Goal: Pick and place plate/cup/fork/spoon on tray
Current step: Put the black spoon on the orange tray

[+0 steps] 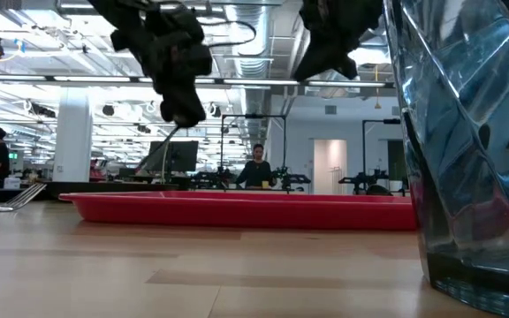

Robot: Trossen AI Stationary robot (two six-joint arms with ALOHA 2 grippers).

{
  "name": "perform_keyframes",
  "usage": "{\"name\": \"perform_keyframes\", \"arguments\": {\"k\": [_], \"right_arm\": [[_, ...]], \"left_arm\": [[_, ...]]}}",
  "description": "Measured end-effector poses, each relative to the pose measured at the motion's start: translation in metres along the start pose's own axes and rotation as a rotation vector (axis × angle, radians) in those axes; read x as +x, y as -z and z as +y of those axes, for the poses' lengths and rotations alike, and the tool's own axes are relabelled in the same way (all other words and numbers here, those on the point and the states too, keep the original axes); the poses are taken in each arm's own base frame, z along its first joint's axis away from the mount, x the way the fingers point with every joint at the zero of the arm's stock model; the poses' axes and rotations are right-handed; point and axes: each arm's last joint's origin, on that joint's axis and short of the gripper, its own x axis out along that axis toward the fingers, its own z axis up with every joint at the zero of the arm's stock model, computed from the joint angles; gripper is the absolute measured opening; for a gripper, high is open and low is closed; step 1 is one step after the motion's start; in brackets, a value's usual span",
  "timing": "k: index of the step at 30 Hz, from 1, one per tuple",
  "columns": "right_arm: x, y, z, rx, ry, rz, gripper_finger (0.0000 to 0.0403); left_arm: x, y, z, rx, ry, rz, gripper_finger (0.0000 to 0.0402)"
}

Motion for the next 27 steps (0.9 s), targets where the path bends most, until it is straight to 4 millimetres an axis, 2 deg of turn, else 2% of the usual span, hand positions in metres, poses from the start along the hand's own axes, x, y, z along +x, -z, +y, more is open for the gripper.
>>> {"name": "perform_keyframes", "arguments": {"k": [6,10,18,27], "right_arm": [[-0.001,0.002,0.008,-0.016,-0.024,-0.008,0.0012],[-0.001,0.003,0.011,-0.021,-0.029,-0.007,0.0004],[-0.001,0.003,0.013,-0.017,-0.031,-0.006,0.0011],[-0.001,0.002,0.013,-0.016,-0.031,-0.015,0.001]], "left_arm": [[0.019,0.008,0.009,-0.008,0.007,0.067,0.0],[0.029,0.025,0.015,-0.054,0.004,0.086,0.0],[0.041,0.041,0.021,-0.098,0.013,0.012,0.0],[0.047,0.055,0.028,-0.111,-0.068,-0.004,0.0]]}}
